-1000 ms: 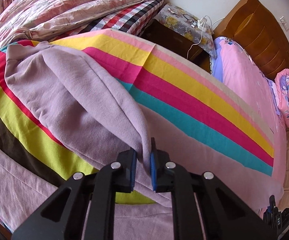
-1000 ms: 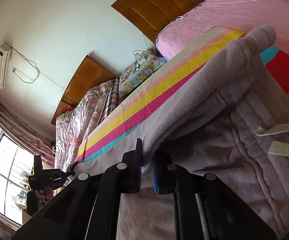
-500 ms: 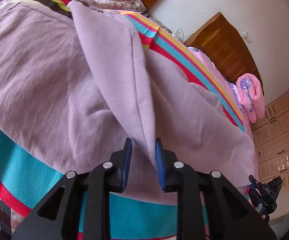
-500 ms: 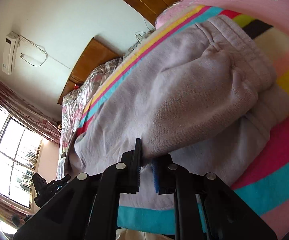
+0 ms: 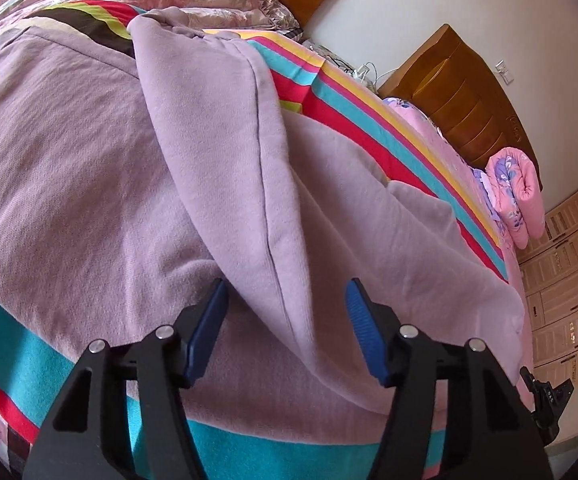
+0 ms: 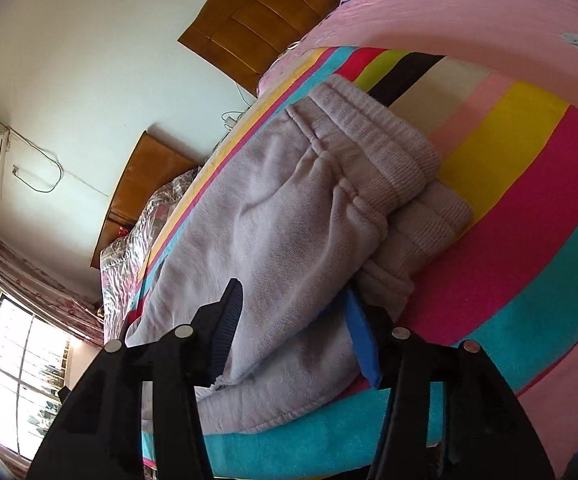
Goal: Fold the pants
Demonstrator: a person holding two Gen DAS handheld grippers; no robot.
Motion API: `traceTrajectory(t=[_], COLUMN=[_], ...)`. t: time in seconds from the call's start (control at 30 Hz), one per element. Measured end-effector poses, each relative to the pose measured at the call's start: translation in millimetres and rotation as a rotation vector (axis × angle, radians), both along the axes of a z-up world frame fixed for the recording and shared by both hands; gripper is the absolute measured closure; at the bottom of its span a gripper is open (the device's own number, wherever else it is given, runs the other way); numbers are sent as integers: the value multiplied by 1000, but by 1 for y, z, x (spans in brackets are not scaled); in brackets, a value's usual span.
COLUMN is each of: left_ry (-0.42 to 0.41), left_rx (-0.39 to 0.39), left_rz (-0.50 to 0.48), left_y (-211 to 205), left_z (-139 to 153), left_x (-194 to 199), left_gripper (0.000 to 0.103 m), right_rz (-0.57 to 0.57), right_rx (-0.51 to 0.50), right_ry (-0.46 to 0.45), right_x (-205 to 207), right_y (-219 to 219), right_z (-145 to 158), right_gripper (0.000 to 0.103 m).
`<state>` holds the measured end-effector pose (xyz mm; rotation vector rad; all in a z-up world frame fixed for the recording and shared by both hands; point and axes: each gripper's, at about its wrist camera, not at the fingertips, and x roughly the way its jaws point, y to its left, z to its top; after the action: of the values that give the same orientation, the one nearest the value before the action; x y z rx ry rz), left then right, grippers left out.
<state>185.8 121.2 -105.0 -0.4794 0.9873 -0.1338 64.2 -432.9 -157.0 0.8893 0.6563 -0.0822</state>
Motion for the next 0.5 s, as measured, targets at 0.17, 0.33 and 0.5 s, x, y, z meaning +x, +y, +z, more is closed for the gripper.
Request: traceTrajectory(t=[0.17, 0.33, 0.5], left_ry=[-55, -185, -23], left_rx=[15, 29, 73], left_rz=[-41, -47, -63], left_y=[-5, 6, 7], left_z=[12, 71, 12], left_x=[0, -31, -44], left_gripper=[94, 94, 92], right_rz=[-4, 51, 42], right_rx=[-88, -164, -43], right_ry=[2, -24, 77], right_x=[5, -3, -26], right_y=[4, 14, -1], right_z=[18, 51, -7], right_gripper=[91, 92, 92])
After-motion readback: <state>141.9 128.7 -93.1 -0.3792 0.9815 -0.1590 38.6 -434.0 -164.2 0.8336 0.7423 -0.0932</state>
